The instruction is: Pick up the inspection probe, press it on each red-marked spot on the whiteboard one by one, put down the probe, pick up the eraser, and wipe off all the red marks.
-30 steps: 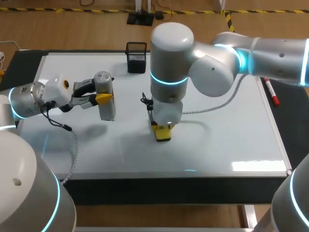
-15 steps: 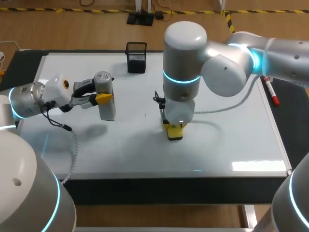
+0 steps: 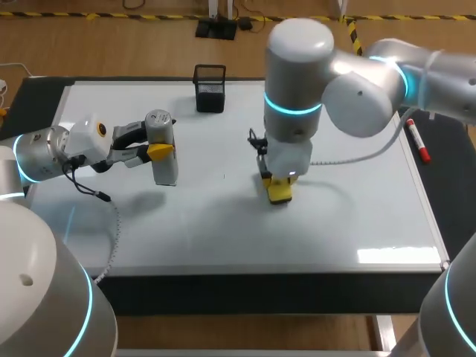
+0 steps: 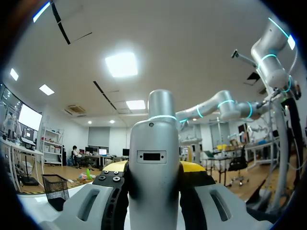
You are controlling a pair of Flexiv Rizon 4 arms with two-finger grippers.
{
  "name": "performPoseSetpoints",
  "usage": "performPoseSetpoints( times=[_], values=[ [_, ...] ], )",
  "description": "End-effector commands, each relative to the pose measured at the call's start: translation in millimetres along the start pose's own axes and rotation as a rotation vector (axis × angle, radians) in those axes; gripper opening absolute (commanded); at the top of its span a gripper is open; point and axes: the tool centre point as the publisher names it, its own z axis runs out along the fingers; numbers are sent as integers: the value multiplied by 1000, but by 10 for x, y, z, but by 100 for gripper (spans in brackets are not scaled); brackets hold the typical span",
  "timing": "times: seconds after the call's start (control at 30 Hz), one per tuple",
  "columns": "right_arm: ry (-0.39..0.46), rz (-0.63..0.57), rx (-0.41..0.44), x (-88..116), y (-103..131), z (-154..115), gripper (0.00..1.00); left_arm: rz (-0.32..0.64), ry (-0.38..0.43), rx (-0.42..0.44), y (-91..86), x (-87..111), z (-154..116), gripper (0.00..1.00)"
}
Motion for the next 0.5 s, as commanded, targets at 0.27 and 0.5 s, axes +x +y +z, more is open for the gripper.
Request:
performPoseSetpoints(
  times=[0.27,0.5],
  values=[
    [-10,18,7,183,-102,-230,0,2,-1,-1,-10,5,6,0],
    [-10,18,7,183,-102,-230,0,2,-1,-1,-10,5,6,0]
  ],
)
